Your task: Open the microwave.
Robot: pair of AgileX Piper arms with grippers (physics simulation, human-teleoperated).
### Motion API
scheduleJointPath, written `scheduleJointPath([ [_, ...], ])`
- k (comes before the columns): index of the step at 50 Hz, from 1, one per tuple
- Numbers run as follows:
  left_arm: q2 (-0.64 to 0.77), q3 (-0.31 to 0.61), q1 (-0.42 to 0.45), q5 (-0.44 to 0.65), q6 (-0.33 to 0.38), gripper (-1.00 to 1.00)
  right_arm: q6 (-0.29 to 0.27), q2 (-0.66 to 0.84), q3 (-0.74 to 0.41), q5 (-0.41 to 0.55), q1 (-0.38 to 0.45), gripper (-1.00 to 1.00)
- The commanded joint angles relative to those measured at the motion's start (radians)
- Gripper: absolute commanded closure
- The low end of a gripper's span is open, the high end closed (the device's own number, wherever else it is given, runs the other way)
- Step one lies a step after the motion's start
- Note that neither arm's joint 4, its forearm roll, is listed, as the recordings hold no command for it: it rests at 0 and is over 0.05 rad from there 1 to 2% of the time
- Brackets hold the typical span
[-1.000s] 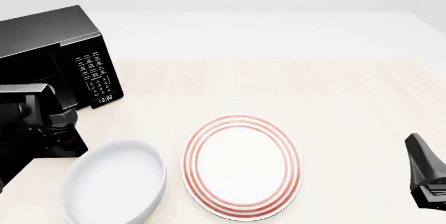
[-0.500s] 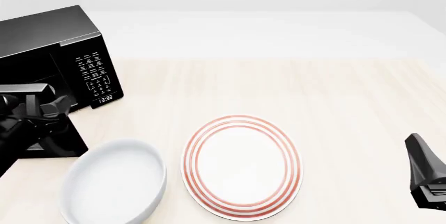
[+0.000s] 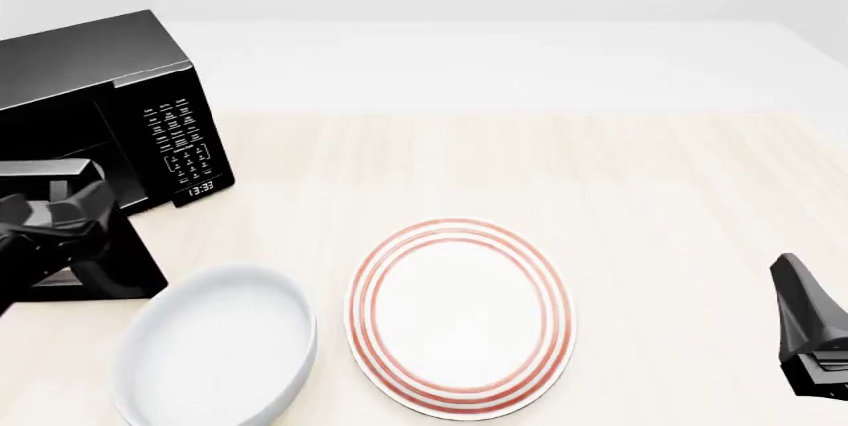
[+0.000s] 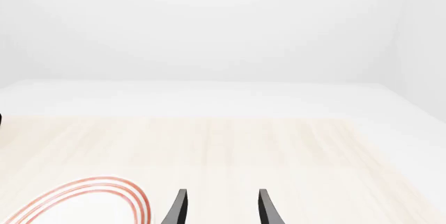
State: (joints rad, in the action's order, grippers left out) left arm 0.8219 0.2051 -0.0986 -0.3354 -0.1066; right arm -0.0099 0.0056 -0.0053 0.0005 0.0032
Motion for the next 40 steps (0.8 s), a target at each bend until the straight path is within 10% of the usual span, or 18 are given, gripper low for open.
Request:
scheduleJointPath([
  [1,-0.108,0.01,0.004,0.098,0.01,-1.0,0.0,0.0,0.0,0.0,0.0,-1.0],
  [40,-0.476,0.106,0.035,0.493,0.066,-1.0,0.0,0.0,0.0,0.0,0.0,-1.0],
])
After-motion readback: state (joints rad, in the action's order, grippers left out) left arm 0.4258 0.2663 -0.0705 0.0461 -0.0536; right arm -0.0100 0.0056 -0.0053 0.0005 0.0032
